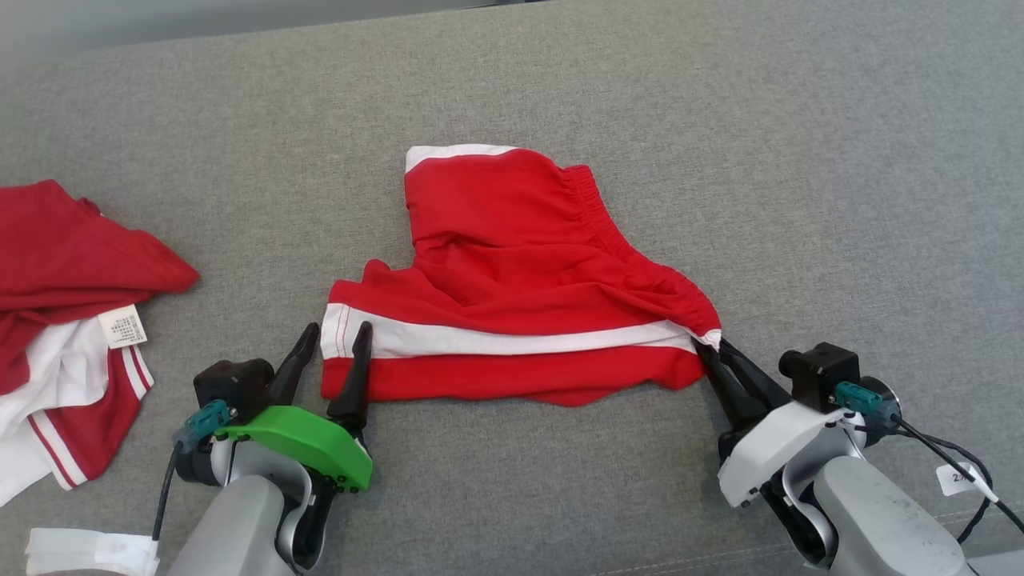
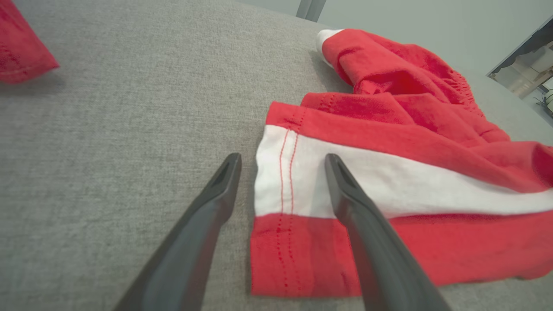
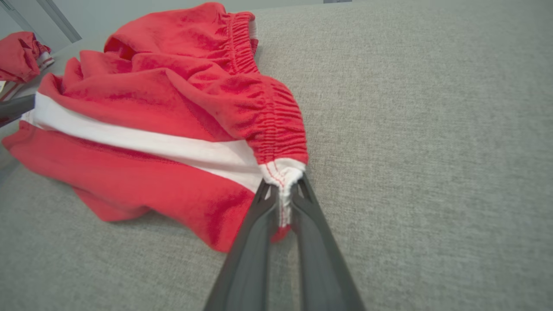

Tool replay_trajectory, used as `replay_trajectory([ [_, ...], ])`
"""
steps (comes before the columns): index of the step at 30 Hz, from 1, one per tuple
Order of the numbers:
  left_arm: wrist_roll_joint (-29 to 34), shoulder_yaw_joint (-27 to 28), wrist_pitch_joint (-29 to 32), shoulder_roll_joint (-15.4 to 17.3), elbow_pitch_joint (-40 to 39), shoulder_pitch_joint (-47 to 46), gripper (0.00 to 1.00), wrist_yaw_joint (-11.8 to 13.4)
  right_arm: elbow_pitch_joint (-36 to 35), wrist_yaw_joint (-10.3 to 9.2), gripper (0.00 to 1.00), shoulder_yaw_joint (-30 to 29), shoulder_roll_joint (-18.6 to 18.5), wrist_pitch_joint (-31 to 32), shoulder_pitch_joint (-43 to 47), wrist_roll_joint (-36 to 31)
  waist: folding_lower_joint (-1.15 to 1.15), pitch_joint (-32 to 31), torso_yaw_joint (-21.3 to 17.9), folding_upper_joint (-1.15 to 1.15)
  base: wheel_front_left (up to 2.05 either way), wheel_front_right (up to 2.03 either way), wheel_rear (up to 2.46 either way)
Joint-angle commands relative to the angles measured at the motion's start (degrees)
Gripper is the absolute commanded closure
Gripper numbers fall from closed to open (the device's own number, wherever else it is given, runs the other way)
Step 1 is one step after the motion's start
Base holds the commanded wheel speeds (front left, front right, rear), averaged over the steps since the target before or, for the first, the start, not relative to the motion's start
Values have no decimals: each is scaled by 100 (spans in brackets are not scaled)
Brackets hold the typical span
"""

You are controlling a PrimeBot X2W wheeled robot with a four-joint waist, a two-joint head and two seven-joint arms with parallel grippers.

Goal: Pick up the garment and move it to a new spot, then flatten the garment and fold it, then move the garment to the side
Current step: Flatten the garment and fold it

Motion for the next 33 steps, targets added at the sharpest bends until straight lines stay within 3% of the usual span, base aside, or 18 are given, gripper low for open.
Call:
replay_trajectory([
  [1,-93,-20,-4,49,-21,-105,21,-13,-6,-6,100,18,14,-15,-48,30,0,-2,-16,0,0,0,0],
  [3,-146,-82,-4,79,-71,-94,100,-13,-6,-6,100,29,0,-15,-68,59,0,-14,-22,0,0,0,0],
  [13,-506,-486,-4,239,-289,123,100,-13,-10,-6,100,-35,31,-15,-23,135,0,-296,39,0,0,0,0],
  [21,-477,-393,-4,542,-996,166,100,-13,-206,-6,100,-344,157,-16,-127,393,0,-941,144,0,0,0,0],
  [33,-783,-990,-4,1712,-1554,-1466,100,-13,-267,-6,100,-41,-173,-15,-1764,781,0,-1580,137,0,0,0,0],
])
